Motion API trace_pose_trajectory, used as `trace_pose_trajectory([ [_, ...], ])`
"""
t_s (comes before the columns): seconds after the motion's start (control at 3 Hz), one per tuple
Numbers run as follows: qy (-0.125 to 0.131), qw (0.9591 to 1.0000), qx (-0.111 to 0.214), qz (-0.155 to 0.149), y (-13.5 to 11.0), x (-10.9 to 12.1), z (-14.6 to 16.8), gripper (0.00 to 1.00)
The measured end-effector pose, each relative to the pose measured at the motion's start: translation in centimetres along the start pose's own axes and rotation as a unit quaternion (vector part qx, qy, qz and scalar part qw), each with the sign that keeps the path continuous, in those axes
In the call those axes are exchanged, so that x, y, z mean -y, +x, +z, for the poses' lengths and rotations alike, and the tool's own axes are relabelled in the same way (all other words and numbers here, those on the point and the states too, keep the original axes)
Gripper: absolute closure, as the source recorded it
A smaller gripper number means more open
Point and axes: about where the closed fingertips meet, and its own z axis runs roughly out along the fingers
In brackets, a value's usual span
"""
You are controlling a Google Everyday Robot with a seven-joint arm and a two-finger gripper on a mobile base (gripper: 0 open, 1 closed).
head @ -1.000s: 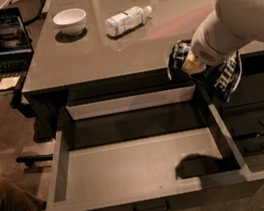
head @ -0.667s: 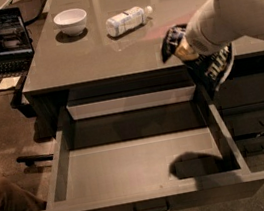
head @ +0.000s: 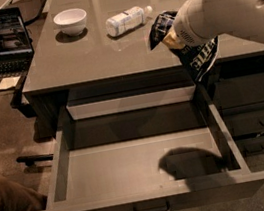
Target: Pick blue chip bag from top drawer and place on counter
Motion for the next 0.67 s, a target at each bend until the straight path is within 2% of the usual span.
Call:
trace_pose_trajectory([
  [0.33,0.006,0.9998,0.005,0.016,0.3,0.5,0.0,1.0],
  [0.67,-0.001,0.9989,0.039,0.027,-1.3,1.4,1.8,1.0],
])
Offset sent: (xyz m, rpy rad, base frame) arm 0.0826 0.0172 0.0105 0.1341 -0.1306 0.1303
